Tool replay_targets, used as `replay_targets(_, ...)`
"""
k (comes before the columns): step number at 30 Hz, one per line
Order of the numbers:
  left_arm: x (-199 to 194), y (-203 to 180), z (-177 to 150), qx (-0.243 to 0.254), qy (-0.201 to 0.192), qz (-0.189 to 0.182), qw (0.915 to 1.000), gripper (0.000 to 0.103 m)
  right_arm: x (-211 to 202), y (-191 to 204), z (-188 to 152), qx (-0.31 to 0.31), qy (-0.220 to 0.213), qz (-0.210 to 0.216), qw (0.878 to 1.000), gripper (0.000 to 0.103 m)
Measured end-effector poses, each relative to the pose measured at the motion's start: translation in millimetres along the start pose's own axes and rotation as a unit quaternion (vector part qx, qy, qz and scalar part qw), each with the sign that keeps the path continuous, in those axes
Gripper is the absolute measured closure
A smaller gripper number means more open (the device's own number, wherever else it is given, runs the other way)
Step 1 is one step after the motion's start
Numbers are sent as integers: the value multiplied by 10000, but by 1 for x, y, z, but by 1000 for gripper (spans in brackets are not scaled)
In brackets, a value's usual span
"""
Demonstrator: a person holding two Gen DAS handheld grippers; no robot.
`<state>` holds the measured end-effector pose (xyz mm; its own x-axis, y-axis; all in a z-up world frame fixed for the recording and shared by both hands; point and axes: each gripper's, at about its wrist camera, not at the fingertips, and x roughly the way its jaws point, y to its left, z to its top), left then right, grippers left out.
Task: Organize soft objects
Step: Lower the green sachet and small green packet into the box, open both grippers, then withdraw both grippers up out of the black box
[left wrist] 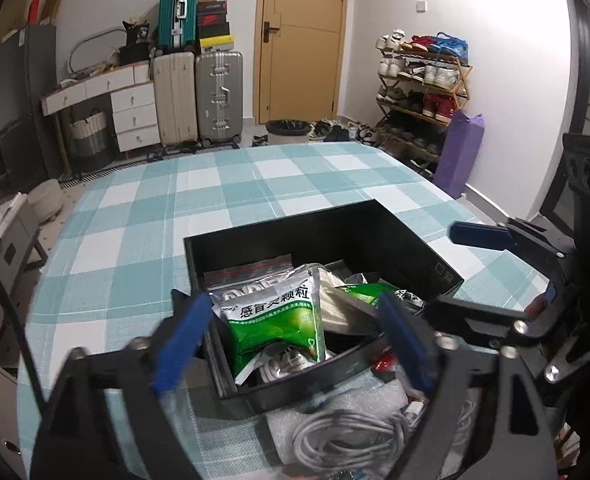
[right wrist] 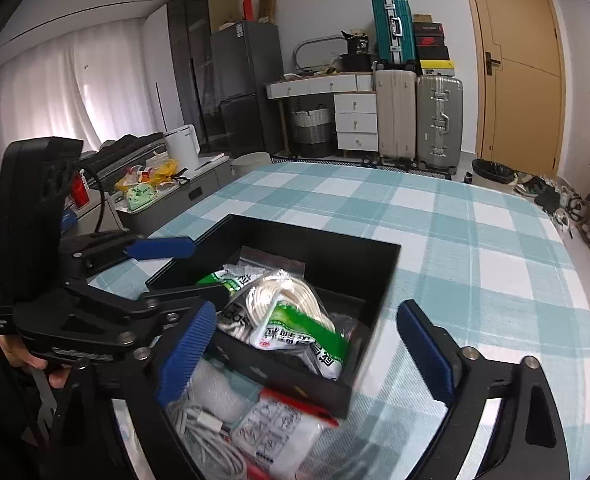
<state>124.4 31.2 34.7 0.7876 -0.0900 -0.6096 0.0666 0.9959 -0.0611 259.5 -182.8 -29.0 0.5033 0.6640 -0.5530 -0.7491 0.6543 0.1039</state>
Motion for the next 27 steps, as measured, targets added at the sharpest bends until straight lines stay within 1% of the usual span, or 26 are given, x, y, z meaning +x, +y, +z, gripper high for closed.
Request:
replay_targets(1, -4, 0, -1, -4, -41, 66, 10000, 0, -3, -1, -2, 24, 24, -20, 10000, 1)
replay_targets(4, -13, 2, -5, -48, -67, 92, 9999, 0, -14, -4, -7, 78, 14, -88, 9999, 1)
replay_targets(7, -22, 7, -14, -120, -90, 111, 9998, 0, -28, -8, -15, 249, -98, -166, 9995, 1)
replay_targets(12, -35, 11, -34, -287, -38, 192, 9994, 0, -43, -9, -31, 415, -139, -221, 9988, 1)
replay_targets(17, -43, 13, -50, -433, -61, 319, 9985, 0, -49, 2, -47, 338, -97, -217, 9991, 1)
replay_targets(20, -47, 14, -60, -556, -65, 339, 9979, 0, -49, 5, -54, 394, -67, -212, 9990, 1)
replay_targets(27, -55, 12, -74, -578, -99, 432, 9973, 0, -56, 12, -65, 389, -67, -257, 9989, 1)
